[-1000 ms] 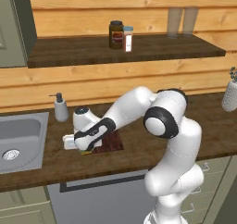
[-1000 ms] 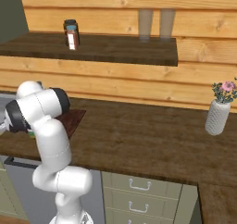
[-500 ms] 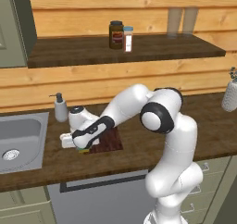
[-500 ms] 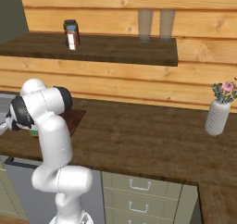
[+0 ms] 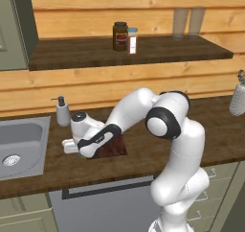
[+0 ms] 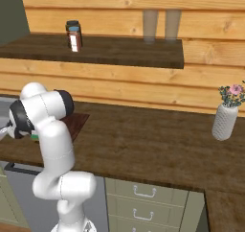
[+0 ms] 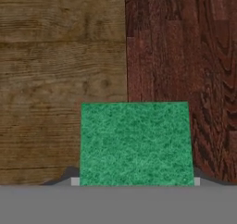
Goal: Pick up the sponge from the counter and clean the cutting board by briefly scrubbing or pressing down on the cutting board. Once finished, release the sponge.
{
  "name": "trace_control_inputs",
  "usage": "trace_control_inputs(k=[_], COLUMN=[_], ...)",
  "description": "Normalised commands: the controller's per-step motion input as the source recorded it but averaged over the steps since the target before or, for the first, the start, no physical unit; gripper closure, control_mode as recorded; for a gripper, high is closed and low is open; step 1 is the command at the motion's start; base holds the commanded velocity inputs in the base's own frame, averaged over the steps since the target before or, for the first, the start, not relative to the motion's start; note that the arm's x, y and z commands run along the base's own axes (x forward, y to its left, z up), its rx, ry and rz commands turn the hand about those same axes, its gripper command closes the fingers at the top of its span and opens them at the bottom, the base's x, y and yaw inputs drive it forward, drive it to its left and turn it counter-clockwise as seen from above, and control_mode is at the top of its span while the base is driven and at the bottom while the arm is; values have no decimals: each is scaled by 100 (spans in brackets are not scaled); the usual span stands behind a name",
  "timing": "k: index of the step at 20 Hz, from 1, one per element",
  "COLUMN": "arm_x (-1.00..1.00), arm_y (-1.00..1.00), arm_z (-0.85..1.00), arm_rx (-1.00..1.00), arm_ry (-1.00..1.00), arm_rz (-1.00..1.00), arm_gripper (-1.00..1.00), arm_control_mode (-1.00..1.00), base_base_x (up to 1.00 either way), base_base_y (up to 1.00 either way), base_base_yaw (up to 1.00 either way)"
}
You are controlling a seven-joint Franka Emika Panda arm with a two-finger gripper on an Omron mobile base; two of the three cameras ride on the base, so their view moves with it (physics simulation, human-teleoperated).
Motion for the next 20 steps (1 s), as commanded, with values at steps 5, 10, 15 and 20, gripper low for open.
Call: trace_control_inputs(k=[5, 10, 15, 20], arm_x=[23, 34, 40, 37], arm_y=[-30, -26, -24, -15], arm_z=[-11, 0, 0, -34], arm_rx=[4, 5, 4, 0], arm_ry=[-2, 0, 0, -4], arm_rz=[0, 0, 0, 0], arm_gripper=[100, 100, 100, 100], arm_control_mode=[-100, -100, -100, -100], base_base_x=[0, 0, 0, 0], base_base_y=[0, 0, 0, 0], base_base_yaw=[0, 0, 0, 0])
